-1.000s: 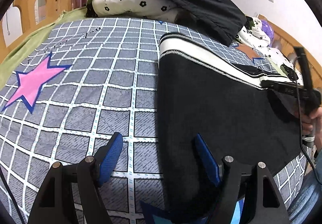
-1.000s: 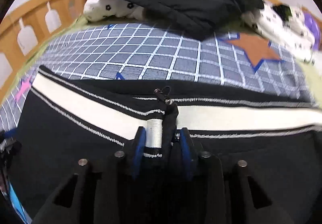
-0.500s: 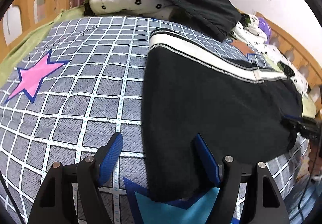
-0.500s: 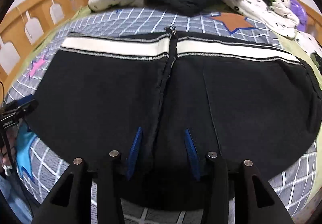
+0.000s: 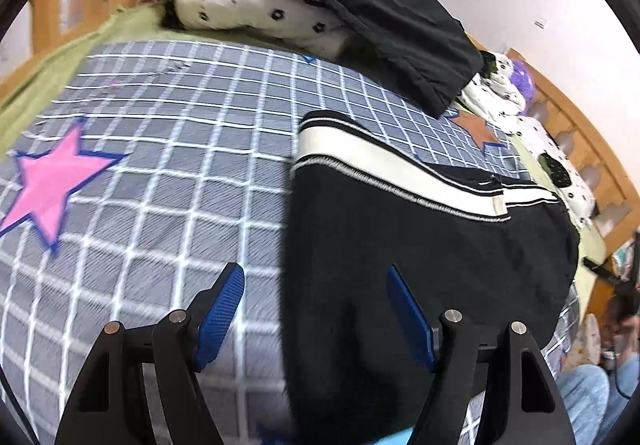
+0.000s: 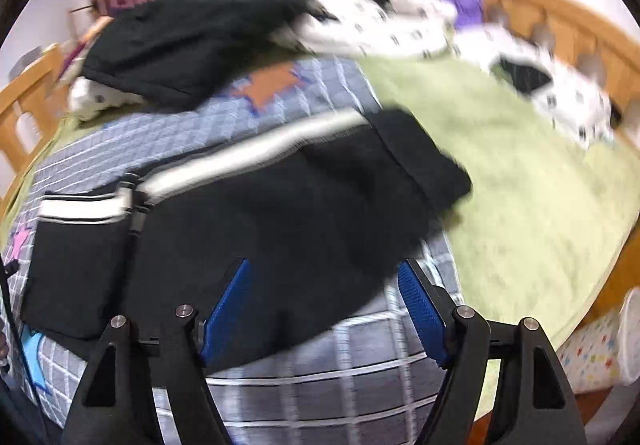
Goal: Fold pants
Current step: 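Grasp the ribbed cuff with the right tool while the left tool grips the waistband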
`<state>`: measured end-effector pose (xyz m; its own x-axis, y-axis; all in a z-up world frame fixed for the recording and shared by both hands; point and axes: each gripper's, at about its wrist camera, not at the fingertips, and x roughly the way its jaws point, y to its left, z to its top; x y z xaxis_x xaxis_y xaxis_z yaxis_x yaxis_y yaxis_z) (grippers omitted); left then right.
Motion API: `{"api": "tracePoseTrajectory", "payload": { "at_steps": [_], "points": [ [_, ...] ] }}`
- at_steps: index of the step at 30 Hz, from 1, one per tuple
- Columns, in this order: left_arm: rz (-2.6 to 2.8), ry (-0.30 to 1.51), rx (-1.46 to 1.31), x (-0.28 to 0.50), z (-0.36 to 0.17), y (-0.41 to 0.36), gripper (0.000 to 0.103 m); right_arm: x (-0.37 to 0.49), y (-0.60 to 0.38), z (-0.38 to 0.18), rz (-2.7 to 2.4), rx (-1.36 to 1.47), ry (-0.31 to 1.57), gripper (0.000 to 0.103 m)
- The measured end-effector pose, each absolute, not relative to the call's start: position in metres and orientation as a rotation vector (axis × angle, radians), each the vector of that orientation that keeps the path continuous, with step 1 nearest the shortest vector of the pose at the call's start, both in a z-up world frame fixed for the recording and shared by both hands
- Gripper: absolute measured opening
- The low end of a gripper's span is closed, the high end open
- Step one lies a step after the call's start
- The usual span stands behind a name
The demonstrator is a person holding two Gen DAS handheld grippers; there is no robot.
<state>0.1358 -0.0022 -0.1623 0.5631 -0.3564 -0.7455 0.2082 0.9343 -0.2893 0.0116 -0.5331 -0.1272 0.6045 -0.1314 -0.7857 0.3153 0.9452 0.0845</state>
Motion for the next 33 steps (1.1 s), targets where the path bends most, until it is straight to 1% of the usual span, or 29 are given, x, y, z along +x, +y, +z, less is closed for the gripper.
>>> {"api": "tracePoseTrajectory", "payload": {
  "at_steps": [1, 3, 4, 5, 7, 10, 11, 12, 13, 14, 15, 17, 20, 24, 27, 31, 33],
  "points": [
    [-0.345, 0.925, -0.179, 0.143, -0.165, -0.004, 0.071, 0.013, -0.544, -0.14, -0.279, 0.25, 0.887, 0.075],
    [-0.371, 0.952, -0.198, 0.156, -0.172, -0.007, 0.069, 0.017, -0.558, -0.158, -0.289, 0.292, 0.892, 0.07],
    [-0.387, 0.978, -0.21, 0.165, -0.178, -0.009, 0.064, 0.019, -0.564, -0.166, -0.286, 0.324, 0.878, 0.067],
    [-0.402, 1.0, -0.22, 0.171, -0.184, -0.01, 0.062, 0.019, -0.567, -0.171, -0.284, 0.34, 0.869, 0.067],
    [-0.429, 1.047, -0.253, 0.184, -0.196, -0.011, 0.055, 0.031, -0.575, -0.18, -0.29, 0.374, 0.842, 0.067],
    [-0.448, 1.06, -0.319, 0.198, -0.208, -0.008, 0.05, 0.049, -0.593, -0.193, -0.267, 0.471, 0.824, 0.066],
    [-0.453, 1.059, -0.334, 0.201, -0.208, -0.009, 0.049, 0.055, -0.597, -0.194, -0.267, 0.494, 0.815, 0.063],
    [-0.46, 1.065, -0.341, 0.205, -0.209, -0.01, 0.041, 0.061, -0.602, -0.195, -0.282, 0.516, 0.803, 0.062],
    [-0.463, 1.077, -0.349, 0.208, -0.21, -0.013, 0.031, 0.066, -0.605, -0.196, -0.294, 0.538, 0.803, 0.057],
    [-0.467, 1.086, -0.359, 0.21, -0.209, -0.016, 0.024, 0.07, -0.606, -0.195, -0.308, 0.553, 0.803, 0.046],
    [-0.476, 1.073, -0.37, 0.208, -0.205, -0.019, 0.01, 0.072, -0.604, -0.191, -0.323, 0.538, 0.788, 0.041],
    [-0.468, 1.031, -0.345, 0.201, -0.192, -0.023, 0.01, 0.072, -0.588, -0.174, -0.341, 0.432, 0.741, 0.025],
    [-0.475, 0.964, -0.35, 0.193, -0.168, -0.027, 0.009, 0.067, -0.551, -0.131, -0.336, 0.283, 0.634, 0.02],
    [-0.502, 0.933, -0.451, 0.196, -0.141, -0.016, 0.009, 0.073, -0.503, -0.067, -0.307, 0.186, 0.533, 0.018],
    [-0.53, 0.885, -0.464, 0.191, -0.112, 0.002, 0.009, 0.078, -0.462, -0.021, -0.264, 0.121, 0.475, 0.017],
    [-0.475, 0.825, -0.432, 0.178, -0.081, 0.057, 0.009, 0.076, -0.405, 0.025, -0.169, 0.111, 0.417, 0.017],
    [-0.415, 0.829, -0.408, 0.175, -0.072, 0.097, 0.009, 0.078, -0.384, 0.035, -0.112, 0.142, 0.4, 0.017]
  ]
}}
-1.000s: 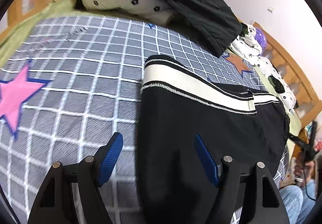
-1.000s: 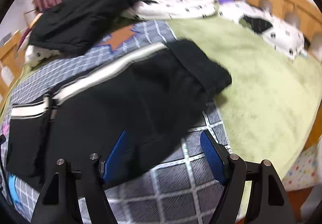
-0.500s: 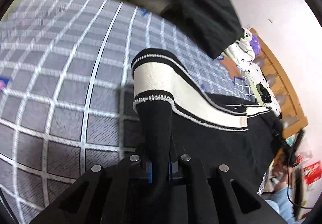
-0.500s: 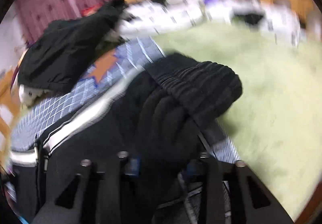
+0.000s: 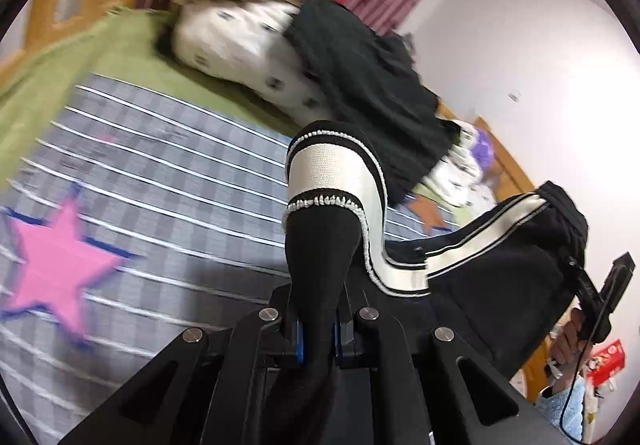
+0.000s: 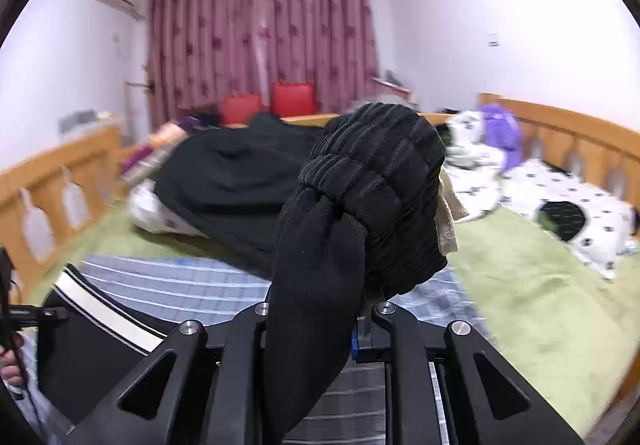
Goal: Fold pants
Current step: 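Grasp the ribbed cuff with the right tool while the left tool grips the waistband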
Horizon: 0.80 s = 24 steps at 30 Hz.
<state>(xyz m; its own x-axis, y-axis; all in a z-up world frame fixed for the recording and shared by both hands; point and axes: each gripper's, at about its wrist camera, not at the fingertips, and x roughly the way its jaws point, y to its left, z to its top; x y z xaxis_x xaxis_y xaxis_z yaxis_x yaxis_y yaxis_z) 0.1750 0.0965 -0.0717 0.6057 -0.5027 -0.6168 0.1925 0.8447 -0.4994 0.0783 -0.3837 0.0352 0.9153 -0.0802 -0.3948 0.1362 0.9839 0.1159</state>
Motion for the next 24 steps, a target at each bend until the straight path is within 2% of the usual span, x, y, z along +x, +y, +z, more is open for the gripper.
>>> {"api": "tracePoseTrajectory", "payload": {
  "at_steps": [5, 9, 11, 12, 13, 15, 17, 18, 22, 23, 24],
  "points": [
    [-0.251, 0.872, -0.331, 0.174, -0.091, 0.165, 0.01, 0.099, -0.347, 0.011, 0.023, 0.217, 0.475, 0.018],
    [-0.154, 0.977, -0.336, 0.188, -0.155, 0.188, 0.01, 0.136, -0.325, -0.076, 0.034, 0.101, 0.723, 0.018],
    [-0.117, 1.007, -0.339, 0.191, -0.179, 0.193, 0.015, 0.14, -0.33, -0.116, -0.023, 0.052, 0.836, 0.022],
    [-0.107, 1.026, -0.328, 0.194, -0.186, 0.193, 0.02, 0.144, -0.338, -0.144, -0.068, 0.043, 0.921, 0.023],
    [-0.098, 1.032, -0.314, 0.195, -0.188, 0.193, 0.028, 0.144, -0.345, -0.157, -0.075, 0.063, 0.961, 0.027],
    [-0.075, 1.017, -0.293, 0.195, -0.183, 0.193, 0.036, 0.136, -0.374, -0.187, -0.046, 0.227, 1.095, 0.04],
    [-0.026, 0.993, -0.261, 0.193, -0.176, 0.193, 0.04, 0.125, -0.384, -0.187, -0.051, 0.269, 1.101, 0.057],
    [-0.015, 0.98, -0.245, 0.192, -0.173, 0.192, 0.04, 0.117, -0.387, -0.179, -0.088, 0.238, 1.082, 0.059],
    [-0.046, 0.924, -0.243, 0.188, -0.158, 0.184, 0.042, 0.081, -0.39, -0.145, -0.136, 0.164, 1.006, 0.059],
    [-0.048, 0.91, -0.243, 0.19, -0.155, 0.181, 0.045, 0.073, -0.391, -0.136, -0.15, 0.16, 0.979, 0.059],
    [-0.051, 0.893, -0.241, 0.193, -0.153, 0.175, 0.056, 0.069, -0.388, -0.127, -0.169, 0.141, 0.943, 0.059]
  ]
}}
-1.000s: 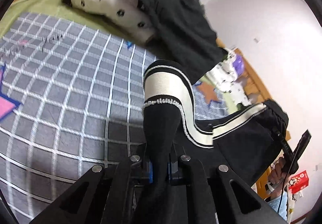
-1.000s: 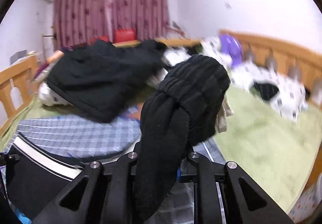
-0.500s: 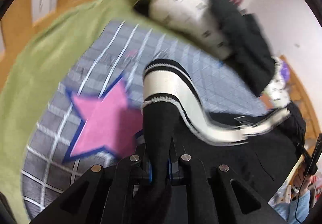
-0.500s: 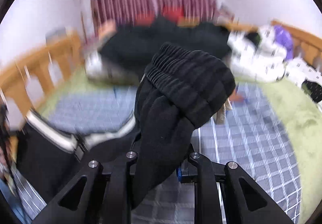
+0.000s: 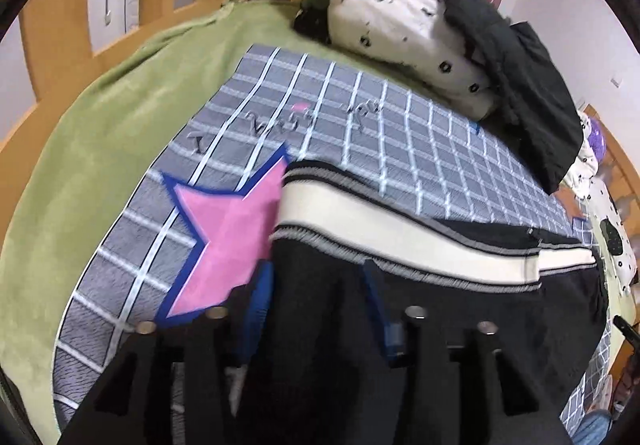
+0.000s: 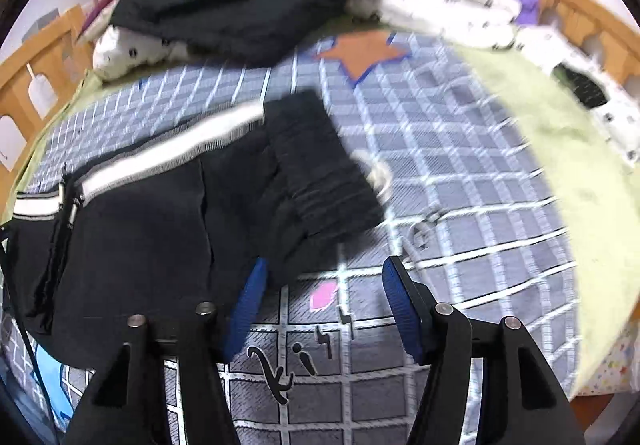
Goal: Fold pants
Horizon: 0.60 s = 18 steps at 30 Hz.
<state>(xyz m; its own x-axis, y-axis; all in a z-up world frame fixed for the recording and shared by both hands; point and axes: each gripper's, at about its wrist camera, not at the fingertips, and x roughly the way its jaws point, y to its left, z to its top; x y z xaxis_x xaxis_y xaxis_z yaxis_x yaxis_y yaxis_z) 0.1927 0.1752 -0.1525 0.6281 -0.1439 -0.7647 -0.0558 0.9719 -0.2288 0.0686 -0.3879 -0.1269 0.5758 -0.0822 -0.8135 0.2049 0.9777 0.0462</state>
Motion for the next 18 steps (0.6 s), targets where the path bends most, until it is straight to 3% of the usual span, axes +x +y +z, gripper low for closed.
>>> {"api": "tracePoseTrajectory", "payload": {
  "at_steps": [6, 10, 12, 14, 18],
  "points": [
    [-0.038, 0.857, -0.099, 0.198, -0.163, 0.152, 0.065, 0.099, -0.366, -0.109, -0.086, 0.057, 0.825, 0.059],
    [-0.008, 0.959, -0.014, 0.207, -0.191, 0.143, 0.066, 0.137, -0.347, -0.158, -0.088, 0.014, 0.969, 0.056],
    [-0.004, 0.942, 0.005, 0.205, -0.186, 0.14, 0.066, 0.139, -0.33, -0.168, -0.135, -0.138, 0.979, 0.056],
    [-0.027, 0.932, -0.012, 0.199, -0.178, 0.141, 0.067, 0.131, -0.321, -0.163, -0.123, -0.153, 0.979, 0.05],
    [-0.048, 0.898, -0.05, 0.179, -0.161, 0.145, 0.067, 0.106, -0.303, -0.133, -0.084, -0.059, 0.891, 0.05]
  ]
}}
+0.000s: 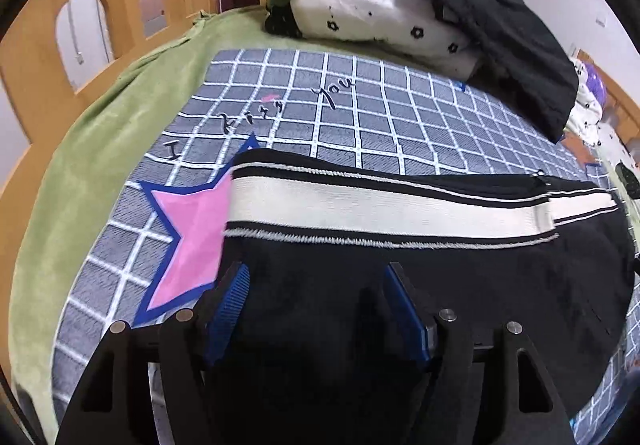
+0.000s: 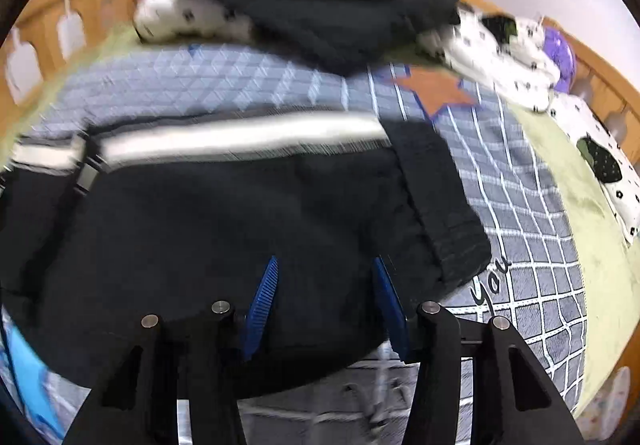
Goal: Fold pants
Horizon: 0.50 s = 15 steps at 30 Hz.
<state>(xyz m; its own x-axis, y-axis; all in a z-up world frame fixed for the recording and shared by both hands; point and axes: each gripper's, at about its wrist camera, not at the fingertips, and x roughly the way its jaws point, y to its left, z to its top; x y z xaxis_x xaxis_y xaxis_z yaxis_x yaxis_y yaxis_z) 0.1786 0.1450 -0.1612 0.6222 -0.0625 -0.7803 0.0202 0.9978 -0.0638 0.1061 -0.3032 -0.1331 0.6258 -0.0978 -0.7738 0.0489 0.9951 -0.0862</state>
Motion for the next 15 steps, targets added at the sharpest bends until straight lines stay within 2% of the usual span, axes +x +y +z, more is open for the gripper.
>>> {"api": "tracePoseTrajectory", "payload": {
  "at_steps": [7, 13, 14, 15],
  "points": [
    [-0.012, 0.883, -0.198, 0.145, -0.148, 0.172, 0.067, 0.078, -0.206, -0.102, 0.227, 0.12, 0.845, 0.05],
    [0.038, 0.863, -0.248, 0.109, -0.147, 0.199, 0.067, 0.069, -0.136, -0.128, 0.35, 0.149, 0.896, 0.051],
    [0.037, 0.864, -0.265, 0.104, -0.148, 0.204, 0.067, 0.071, -0.131, -0.138, 0.346, 0.16, 0.923, 0.048],
    [0.035, 0.864, -0.275, 0.102, -0.148, 0.207, 0.067, 0.077, -0.129, -0.15, 0.338, 0.189, 0.97, 0.039]
  ]
}}
